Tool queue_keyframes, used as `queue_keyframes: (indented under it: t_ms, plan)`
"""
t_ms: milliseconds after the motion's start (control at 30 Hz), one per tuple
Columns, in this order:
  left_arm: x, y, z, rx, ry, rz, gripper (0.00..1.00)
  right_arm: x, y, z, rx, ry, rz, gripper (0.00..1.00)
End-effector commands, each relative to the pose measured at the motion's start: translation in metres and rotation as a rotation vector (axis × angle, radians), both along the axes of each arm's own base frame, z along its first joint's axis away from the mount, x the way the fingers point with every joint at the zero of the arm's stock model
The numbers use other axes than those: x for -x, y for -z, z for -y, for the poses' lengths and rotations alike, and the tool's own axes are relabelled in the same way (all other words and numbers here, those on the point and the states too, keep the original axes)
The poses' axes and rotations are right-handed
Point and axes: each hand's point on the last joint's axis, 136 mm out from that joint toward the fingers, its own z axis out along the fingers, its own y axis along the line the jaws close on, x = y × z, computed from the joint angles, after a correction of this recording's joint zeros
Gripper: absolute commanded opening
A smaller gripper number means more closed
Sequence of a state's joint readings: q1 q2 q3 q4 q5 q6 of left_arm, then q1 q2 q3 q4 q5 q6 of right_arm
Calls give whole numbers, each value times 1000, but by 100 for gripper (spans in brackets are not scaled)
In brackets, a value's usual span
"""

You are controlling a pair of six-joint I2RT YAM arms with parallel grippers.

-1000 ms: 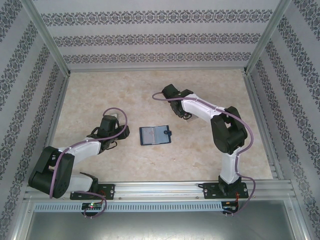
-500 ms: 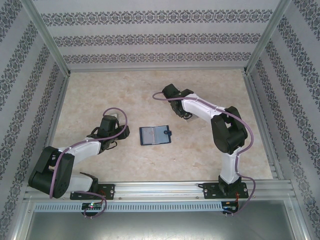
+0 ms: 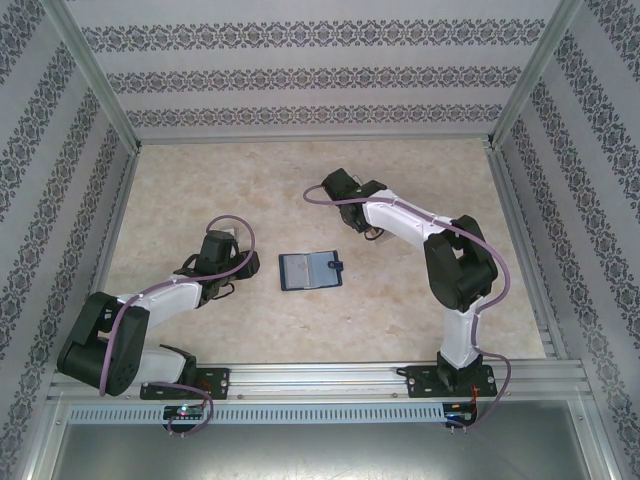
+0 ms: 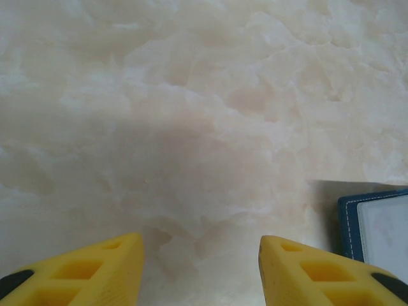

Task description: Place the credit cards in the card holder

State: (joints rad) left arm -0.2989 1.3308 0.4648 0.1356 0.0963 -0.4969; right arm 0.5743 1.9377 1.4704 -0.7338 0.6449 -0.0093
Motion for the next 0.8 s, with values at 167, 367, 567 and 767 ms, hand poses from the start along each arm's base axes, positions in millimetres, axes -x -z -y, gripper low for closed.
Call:
queue_keyframes:
  t_ms: [167,367,567,767]
  plan:
    - [-7,-6,-1,-13,12,14,52,7,-15,-10,-45,-29,30,7]
    - [-9,-2,5,-3,29,-1,52,15,-28,-18,-150,-27,40,0]
    - [-11,-3,10,20,49,10,52,27,-41,-20,-272,-3,30,0]
    - [-10,-7,13,32,65,27,52,47,-54,-33,-485,-12,-8,0]
